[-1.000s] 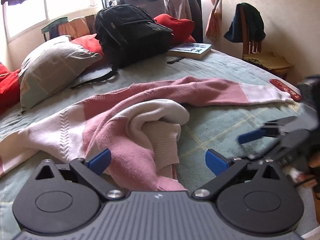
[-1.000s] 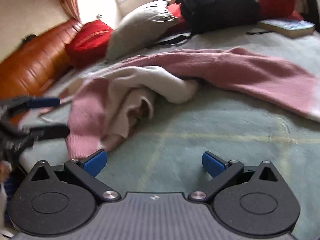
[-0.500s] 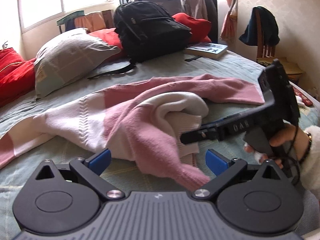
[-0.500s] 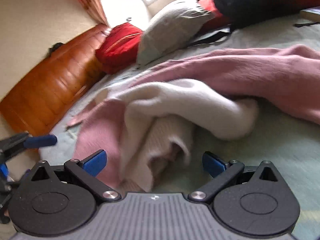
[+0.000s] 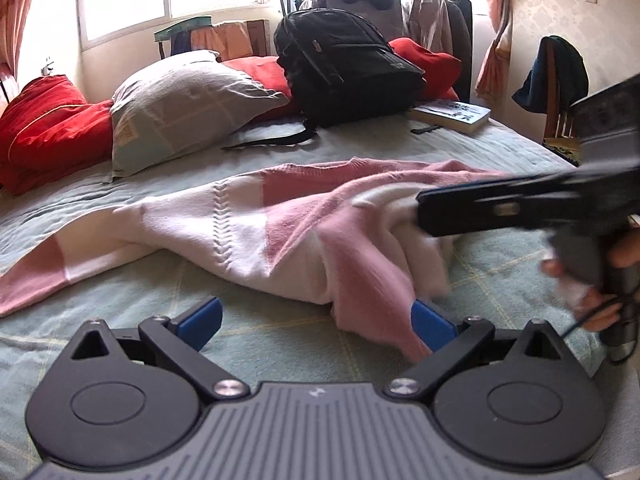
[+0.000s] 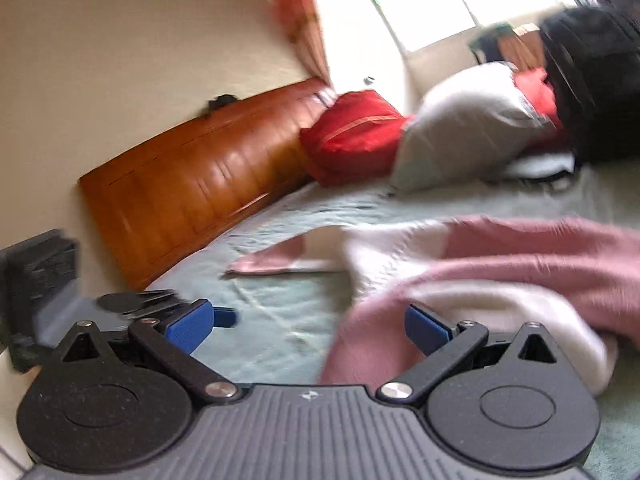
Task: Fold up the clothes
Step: 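Grasp the folded white section with the right gripper and lift it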
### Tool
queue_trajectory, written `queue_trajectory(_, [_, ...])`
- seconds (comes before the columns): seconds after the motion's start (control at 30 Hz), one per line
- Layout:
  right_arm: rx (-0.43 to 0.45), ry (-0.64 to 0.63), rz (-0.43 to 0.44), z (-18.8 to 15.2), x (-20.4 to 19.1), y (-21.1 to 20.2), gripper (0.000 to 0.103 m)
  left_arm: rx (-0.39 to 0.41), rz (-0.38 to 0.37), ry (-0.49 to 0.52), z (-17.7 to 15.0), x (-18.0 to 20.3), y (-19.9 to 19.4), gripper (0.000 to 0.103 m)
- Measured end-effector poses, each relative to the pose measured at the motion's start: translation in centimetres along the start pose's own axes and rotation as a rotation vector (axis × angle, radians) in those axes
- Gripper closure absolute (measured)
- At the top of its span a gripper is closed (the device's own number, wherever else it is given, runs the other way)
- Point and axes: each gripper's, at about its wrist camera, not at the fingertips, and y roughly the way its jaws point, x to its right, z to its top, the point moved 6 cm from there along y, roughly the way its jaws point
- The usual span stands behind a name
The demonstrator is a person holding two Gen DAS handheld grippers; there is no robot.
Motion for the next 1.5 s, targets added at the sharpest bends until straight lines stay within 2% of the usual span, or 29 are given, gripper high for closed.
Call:
queue_trajectory(0.13, [-0.056, -0.044, -0.108, -0.8, -0.1, -1.0, 0.0, 0.001, -0.014, 0.003, -0.1, 0.4, -0.3, 0.002])
queue_trajectory(0.33, [-0.159, 0.146, -0.282, -5.7, 5.9, -2.5, 0.0, -0.027, -0.039, 0.032, -0.7, 1.6, 0.3, 0.002])
queue_trajectory(0.43, [-0.199, 0.223, -0.334, -8.3, 8.4, -2.6, 0.002, -0.043, -0.048, 0.044, -0.9, 2.2, 0.9, 0.002])
queue_trajectory(0.53, [-0.157, 0.22, -0.321, -8.2, 8.7, -2.5, 0.003, -0.059, -0.053, 0.049, -0.9, 2.5, 1.5, 0.002])
queue_trajectory(0.6, [-0.151, 0.196, -0.334, -7.7, 8.7, -2.1, 0.009, -0.067, -0.051, 0.05, -0.9, 2.7, 1.9, 0.002])
queue_trajectory(0.7, [-0.141, 0.168, -0.329, -6.7, 8.9, -0.9, 0.032, -0.072, -0.052, 0.048, -0.9, 2.7, 2.2, 0.002])
queue_trajectory(0.73, [-0.133, 0.17, -0.32, -6.3, 9.1, -0.3, 0.043, -0.073, -0.052, 0.048, -1.0, 2.7, 2.2, 0.002])
queue_trajectory(0.77, [-0.123, 0.174, -0.313, -5.9, 9.2, -0.1, 0.05, -0.074, -0.053, 0.048, -1.0, 2.7, 2.2, 0.002])
queue_trajectory(0.83, [-0.095, 0.173, -0.319, -5.1, 9.6, 0.6, 0.057, -0.078, -0.047, 0.044, -1.1, 2.5, 2.2, 0.002])
queue_trajectory(0.9, [-0.094, 0.171, -0.339, -4.7, 9.9, 1.2, 0.074, -0.083, -0.04, 0.037, -1.1, 2.2, 2.3, 0.002])
queue_trajectory(0.93, [-0.094, 0.17, -0.349, -4.5, 10.1, 1.6, 0.087, -0.086, -0.036, 0.032, -1.2, 2.0, 2.3, 0.002])
queue_trajectory(1.13, [-0.059, 0.153, -0.359, -4.3, 8.3, -0.2, 0.088, -0.087, -0.028, 0.015, -1.4, 1.4, 1.9, 0.002])
queue_trajectory(1.4, [-0.01, 0.083, -0.36, -3.1, 3.3, -7.1, 0.088, -0.061, -0.042, 0.029, -1.2, 2.3, 0.7, 0.002])
queue_trajectory(1.5, [-0.008, 0.039, -0.392, -3.1, 1.6, -9.8, 0.088, -0.056, -0.049, 0.038, -1.2, 2.8, 0.3, 0.002])
